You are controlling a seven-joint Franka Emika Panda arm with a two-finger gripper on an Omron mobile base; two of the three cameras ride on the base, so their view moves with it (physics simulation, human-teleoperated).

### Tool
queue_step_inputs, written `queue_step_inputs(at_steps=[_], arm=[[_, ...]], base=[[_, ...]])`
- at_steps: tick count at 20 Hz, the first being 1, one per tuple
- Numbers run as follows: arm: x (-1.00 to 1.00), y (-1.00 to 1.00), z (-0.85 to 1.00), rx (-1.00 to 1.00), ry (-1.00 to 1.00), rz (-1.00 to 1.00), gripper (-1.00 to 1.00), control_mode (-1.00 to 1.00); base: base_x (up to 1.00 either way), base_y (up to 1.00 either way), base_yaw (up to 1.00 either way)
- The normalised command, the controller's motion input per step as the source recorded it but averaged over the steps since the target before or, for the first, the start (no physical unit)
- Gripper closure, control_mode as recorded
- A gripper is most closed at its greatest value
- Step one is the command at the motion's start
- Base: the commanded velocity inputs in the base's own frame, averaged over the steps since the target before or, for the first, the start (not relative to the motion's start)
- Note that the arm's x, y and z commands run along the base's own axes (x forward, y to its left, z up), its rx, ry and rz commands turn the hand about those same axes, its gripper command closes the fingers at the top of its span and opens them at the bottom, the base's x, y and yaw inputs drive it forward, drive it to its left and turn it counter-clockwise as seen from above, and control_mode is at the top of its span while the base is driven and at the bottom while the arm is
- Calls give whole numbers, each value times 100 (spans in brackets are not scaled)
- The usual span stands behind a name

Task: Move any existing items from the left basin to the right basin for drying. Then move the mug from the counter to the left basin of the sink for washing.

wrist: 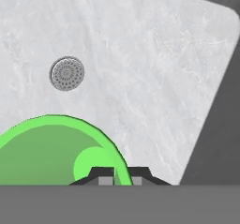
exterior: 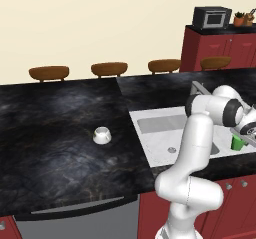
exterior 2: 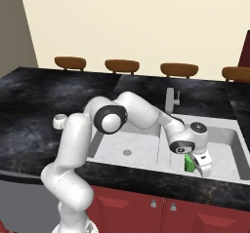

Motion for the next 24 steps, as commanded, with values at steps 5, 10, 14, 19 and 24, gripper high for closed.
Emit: queue_step_inputs(at_steps=[5,10,14,19,24], arm=[[23,0,-17,0,0,12,100,-100],[26,0,-19,0,0,13,100,-100],[25,0,-23,0,0,13,100,-100],[24,-2,-26,0,0,13,100,-100],[24,-2,-28,0,0,13,100,-100]], base=[[0,0,0],[0,0,0],[0,0,0],[0,0,0],[0,0,0]])
